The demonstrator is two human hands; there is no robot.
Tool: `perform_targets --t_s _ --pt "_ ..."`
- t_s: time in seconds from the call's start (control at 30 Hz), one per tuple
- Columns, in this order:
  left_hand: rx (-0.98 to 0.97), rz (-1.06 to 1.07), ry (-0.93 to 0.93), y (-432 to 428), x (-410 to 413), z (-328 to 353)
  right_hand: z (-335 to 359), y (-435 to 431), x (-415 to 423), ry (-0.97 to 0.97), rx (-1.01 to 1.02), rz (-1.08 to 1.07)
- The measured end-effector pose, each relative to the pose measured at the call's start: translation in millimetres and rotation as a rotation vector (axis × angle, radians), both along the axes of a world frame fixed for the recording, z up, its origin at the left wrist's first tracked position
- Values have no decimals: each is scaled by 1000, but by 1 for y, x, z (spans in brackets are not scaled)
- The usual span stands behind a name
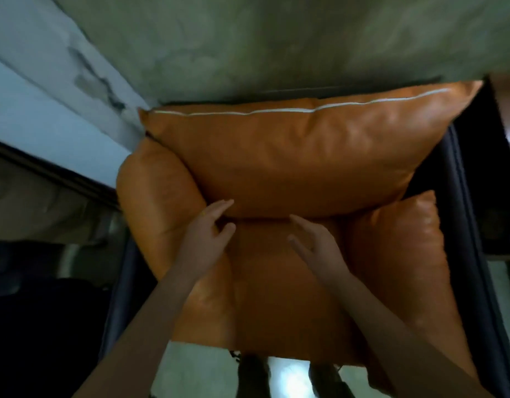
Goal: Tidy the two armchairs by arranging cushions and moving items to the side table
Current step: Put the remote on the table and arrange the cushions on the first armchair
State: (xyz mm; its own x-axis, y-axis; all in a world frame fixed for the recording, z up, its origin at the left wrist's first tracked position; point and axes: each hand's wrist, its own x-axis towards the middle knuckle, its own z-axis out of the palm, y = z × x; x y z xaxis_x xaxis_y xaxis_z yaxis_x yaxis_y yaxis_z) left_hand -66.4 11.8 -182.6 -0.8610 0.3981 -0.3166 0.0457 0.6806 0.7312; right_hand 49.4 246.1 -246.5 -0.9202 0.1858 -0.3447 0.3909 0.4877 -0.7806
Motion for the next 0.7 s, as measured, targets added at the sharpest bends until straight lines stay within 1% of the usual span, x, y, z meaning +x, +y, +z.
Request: perform_targets --t_s 0.2,0.3,0.37,0.43,0.5,0.6,0.7 --pt "31 152 -4 -50 25 5 18 -47 -57 95 -36 138" --pt "110 333 -34 -77 57 -5 31 -69 -89 158 -34 234" --pt "125 457 -60 -94 83 -21 40 -83 -110 188 -27 288" --pt "122 525 -87 -104 105 -39 48 -94 -135 232 -21 299" --pt "147 542 -64 -107 118 -52 53 -108 -158 252 -32 290" --pt "99 542 46 -108 128 -68 51 -128 -181 280 -121 324" --pt "59 687 52 -100 139 -80 47 -140 -200 309 -133 435"
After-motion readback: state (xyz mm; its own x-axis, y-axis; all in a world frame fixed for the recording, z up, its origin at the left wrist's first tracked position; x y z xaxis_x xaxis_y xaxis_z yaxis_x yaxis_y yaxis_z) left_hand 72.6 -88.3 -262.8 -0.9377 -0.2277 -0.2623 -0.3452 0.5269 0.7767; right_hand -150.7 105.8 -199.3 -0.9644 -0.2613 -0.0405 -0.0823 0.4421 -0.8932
